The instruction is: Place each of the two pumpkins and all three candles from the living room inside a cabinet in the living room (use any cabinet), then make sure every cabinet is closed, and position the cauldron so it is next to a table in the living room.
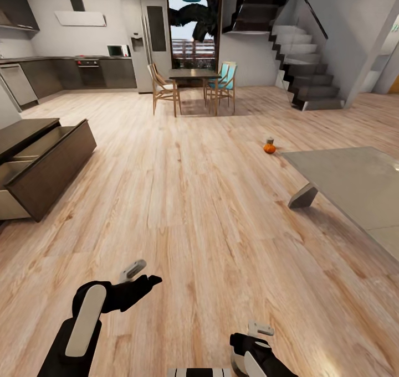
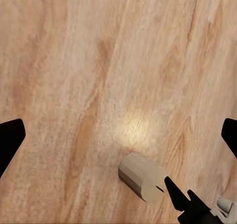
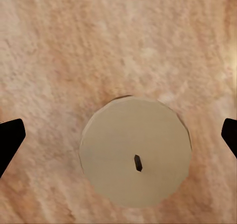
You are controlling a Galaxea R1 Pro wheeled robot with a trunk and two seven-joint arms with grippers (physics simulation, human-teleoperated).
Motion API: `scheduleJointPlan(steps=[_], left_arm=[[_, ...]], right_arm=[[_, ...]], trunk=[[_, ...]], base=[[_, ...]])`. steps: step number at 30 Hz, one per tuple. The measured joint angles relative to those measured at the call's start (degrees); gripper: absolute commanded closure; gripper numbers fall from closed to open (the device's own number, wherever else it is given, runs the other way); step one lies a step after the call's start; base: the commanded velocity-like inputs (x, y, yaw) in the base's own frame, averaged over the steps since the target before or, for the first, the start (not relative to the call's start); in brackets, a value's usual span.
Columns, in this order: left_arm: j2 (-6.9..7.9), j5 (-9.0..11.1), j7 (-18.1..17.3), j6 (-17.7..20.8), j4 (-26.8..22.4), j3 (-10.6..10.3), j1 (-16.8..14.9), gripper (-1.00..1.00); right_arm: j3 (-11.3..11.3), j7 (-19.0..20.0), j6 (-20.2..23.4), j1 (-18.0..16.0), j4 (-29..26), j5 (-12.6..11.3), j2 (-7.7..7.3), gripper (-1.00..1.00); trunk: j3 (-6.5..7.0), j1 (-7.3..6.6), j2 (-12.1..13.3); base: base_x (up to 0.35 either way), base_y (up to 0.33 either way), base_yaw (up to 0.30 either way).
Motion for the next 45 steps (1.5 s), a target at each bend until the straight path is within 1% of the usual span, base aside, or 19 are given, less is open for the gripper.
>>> scheduleJointPlan(steps=[29,45], left_arm=[[-0.09,0.00,-0.07,0.00,-0.11,-0.28,0.00,-1.00],[-0.01,0.01,-0.23,-0.09,-0.11,-0.12,0.00,-1.00]], right_arm=[[-0.15,0.01,-0.09,0.00,0.00,0.01,-0.29,-1.00],[-0.15,0.01,-0.09,0.00,0.00,0.09,-0.29,-1.00]], trunk=[[-6.42,0.75,-0.39],[-6.43,0.74,-0.39]], base=[[0.000,0.000,0.000],[0.028,0.000,0.000]])
